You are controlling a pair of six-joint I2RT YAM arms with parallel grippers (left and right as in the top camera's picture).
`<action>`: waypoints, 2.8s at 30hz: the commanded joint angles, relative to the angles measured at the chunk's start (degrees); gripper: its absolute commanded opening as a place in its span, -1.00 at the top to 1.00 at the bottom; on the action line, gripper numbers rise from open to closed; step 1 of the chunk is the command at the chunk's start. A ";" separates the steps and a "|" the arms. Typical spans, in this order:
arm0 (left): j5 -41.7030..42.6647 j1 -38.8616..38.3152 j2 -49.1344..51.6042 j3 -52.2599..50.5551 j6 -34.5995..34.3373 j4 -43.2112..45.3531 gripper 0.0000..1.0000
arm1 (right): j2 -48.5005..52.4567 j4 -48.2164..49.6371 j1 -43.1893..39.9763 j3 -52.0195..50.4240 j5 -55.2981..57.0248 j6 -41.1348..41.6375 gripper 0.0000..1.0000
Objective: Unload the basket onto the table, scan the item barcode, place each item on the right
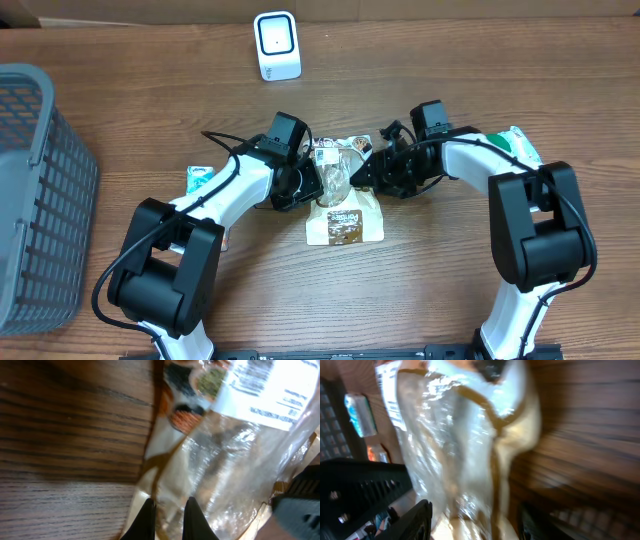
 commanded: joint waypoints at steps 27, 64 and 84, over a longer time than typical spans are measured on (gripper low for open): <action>-5.27 13.27 -14.03 16.92 23.43 -27.76 0.91 | 3.48 8.52 3.96 -1.44 -3.72 4.63 0.92; -9.20 46.86 -17.73 28.35 37.20 -40.04 -0.99 | -34.91 -0.46 4.11 0.20 -7.76 1.46 0.92; -9.20 46.86 -17.70 28.35 37.20 -40.04 -0.99 | -11.21 -18.91 18.51 45.40 59.19 -14.91 0.92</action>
